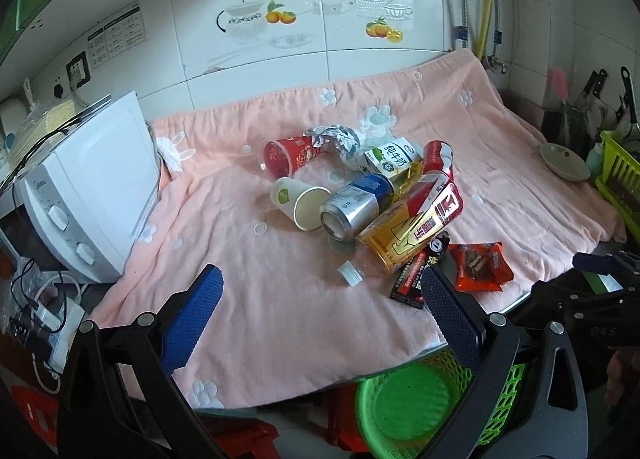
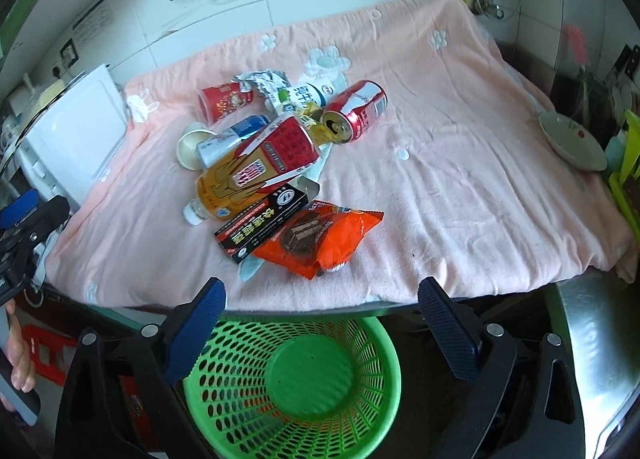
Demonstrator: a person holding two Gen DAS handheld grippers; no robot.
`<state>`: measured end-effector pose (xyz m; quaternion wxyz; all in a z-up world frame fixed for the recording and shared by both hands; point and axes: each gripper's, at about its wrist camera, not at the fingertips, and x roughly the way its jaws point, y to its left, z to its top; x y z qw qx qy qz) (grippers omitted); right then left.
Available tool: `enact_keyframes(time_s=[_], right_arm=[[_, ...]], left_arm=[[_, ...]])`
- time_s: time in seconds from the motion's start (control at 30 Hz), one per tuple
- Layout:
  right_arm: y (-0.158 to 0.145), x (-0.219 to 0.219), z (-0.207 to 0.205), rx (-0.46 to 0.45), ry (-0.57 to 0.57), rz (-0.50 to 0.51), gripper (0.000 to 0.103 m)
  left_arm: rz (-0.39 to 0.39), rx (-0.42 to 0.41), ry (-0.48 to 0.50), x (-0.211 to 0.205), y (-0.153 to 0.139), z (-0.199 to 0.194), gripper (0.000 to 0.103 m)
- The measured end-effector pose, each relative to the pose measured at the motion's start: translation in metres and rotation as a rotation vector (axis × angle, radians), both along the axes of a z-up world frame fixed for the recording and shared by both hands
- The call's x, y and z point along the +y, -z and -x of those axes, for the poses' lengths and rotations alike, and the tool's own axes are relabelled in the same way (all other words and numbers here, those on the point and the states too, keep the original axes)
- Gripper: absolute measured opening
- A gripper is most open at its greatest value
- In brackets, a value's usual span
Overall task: Collect trash
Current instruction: 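Move right tool to the orange wafer packet while left tool approaches the red-gold bottle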
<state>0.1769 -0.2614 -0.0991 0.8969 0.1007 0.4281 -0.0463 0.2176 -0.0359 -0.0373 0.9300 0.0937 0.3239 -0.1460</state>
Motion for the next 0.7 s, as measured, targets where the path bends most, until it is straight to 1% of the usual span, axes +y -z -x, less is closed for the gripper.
enact_keyframes(time_s=[0.07,0.2,0.33,0.4,0.47,0.57,0.63,0.7], right_arm=[[0.009,-0.006,-0.014,0.027,0.015,-0.042,0.083],[0.025,-0.015,-0.039,0.082,0.052,-0.118,0.083],[0.038,-0.015,-0.060,0.120,0.079,-0.149,0.082],[0.044,-0.017,-0.068,0.135,0.096,-0.194,0.081],[0.049,-0.018,-0.076,0.149,0.108,-0.229,0.080],[0.057,-0.018,-0.088,0.184,0.129,-0.229,0.079],[0.062,-0.018,-0.094,0.204,0.138,-0.250,0.078],[0.065,-0.017,-0.099,0.221,0.150,-0.234,0.078]], left_arm=[[0.004,0.012,0.037,-0.002,0.003,-0.010,0.095],[-0.008,0.035,0.126,-0.012,0.010,-0.034,0.092],[-0.031,0.052,0.211,-0.025,0.015,-0.055,0.088],[-0.028,0.062,0.255,-0.029,0.017,-0.063,0.086],[-0.041,0.063,0.289,-0.034,0.019,-0.070,0.086],[-0.058,0.071,0.326,-0.040,0.024,-0.082,0.085],[-0.058,0.083,0.344,-0.043,0.028,-0.087,0.084],[-0.054,0.098,0.365,-0.046,0.031,-0.094,0.081]])
